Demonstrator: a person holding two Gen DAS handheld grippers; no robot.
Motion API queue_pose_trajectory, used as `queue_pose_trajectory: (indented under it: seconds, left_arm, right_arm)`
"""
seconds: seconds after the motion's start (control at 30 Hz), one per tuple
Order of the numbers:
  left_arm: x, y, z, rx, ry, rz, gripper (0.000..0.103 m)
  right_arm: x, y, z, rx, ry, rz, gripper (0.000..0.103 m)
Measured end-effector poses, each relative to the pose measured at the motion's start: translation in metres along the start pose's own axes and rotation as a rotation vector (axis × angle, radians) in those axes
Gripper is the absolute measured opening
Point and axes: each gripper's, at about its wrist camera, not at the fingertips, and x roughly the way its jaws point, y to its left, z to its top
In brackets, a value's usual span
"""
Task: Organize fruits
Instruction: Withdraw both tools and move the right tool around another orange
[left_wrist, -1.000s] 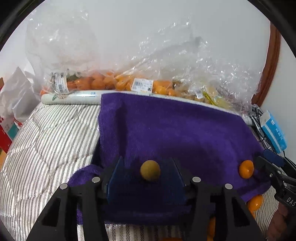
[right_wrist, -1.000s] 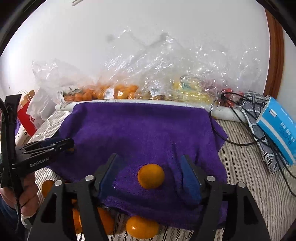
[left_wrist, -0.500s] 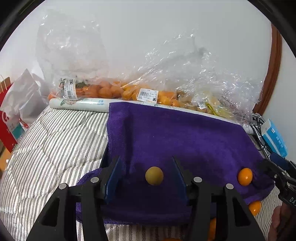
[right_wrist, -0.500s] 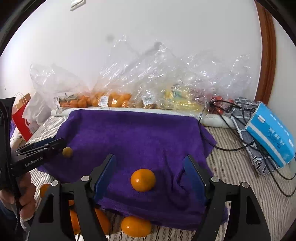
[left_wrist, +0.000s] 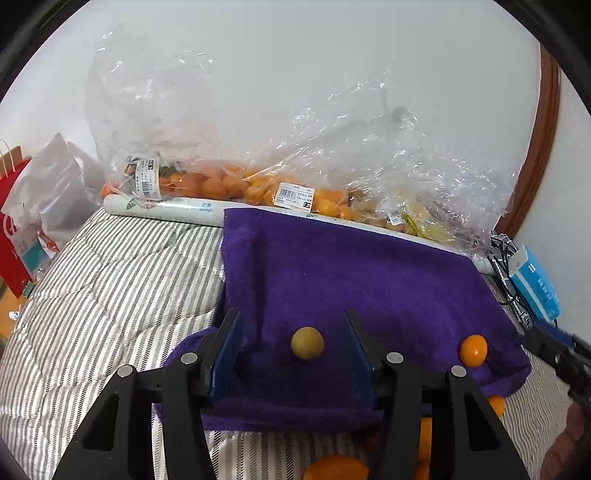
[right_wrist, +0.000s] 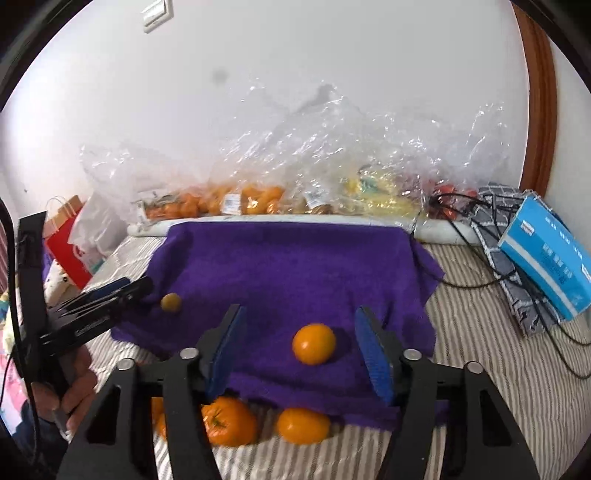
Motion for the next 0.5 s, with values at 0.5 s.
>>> queue_pose_trajectory:
  seconds: [0.5]
  left_arm:
    - [-0.043,0.021,-0.038,0.008,0.004,-0.024,0.058]
  right_arm:
    - [-0.007,0.008,-0.071,-0.027,0.087,-0.05,0.043]
